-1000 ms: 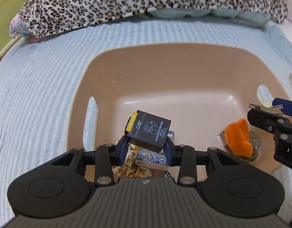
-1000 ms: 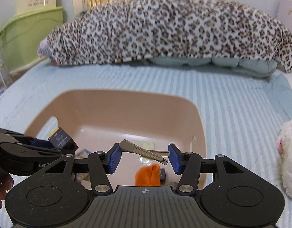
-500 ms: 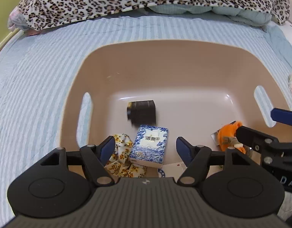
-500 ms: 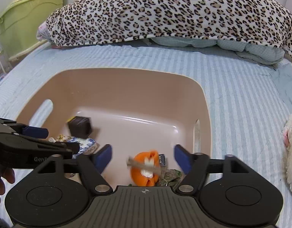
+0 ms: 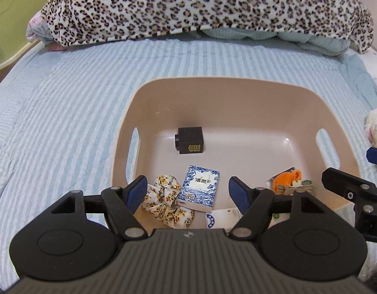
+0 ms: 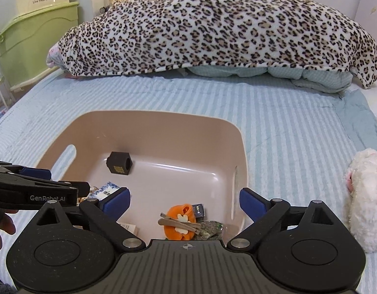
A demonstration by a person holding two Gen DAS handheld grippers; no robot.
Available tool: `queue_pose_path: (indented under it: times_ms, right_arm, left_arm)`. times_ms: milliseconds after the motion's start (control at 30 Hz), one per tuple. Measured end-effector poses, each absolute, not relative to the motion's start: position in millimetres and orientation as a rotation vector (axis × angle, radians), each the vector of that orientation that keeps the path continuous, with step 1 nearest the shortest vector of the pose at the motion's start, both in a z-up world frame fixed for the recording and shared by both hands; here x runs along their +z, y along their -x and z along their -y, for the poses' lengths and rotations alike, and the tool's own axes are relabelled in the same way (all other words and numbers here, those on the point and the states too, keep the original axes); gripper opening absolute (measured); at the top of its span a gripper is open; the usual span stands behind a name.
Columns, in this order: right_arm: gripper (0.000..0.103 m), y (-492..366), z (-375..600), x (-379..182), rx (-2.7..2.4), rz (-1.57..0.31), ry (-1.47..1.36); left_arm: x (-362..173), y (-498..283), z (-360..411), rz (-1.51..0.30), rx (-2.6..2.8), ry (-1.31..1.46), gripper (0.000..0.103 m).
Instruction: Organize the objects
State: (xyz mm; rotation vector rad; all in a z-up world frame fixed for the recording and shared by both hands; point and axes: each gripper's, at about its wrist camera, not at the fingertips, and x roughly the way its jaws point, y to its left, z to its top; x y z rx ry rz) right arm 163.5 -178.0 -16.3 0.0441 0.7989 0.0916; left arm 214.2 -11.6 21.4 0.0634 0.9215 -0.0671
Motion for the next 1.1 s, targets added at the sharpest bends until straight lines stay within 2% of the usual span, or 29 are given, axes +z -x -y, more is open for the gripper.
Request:
queue_pose_path:
  times_ms: [433,1100]
  right_arm:
    - [0.098,-114.2,186.3,1.2,0.079,-0.745,-0.019]
    - [0.099,-32.4,181.7,22.9,0.116,-0.741,0.005]
  left_arm:
    - [49.5,-156.1,4.2,-0.825,-0.047,-0.069,0.074]
    - [54.7,-63.1,5.3,-0.803,-0.070,-0.083,0.074]
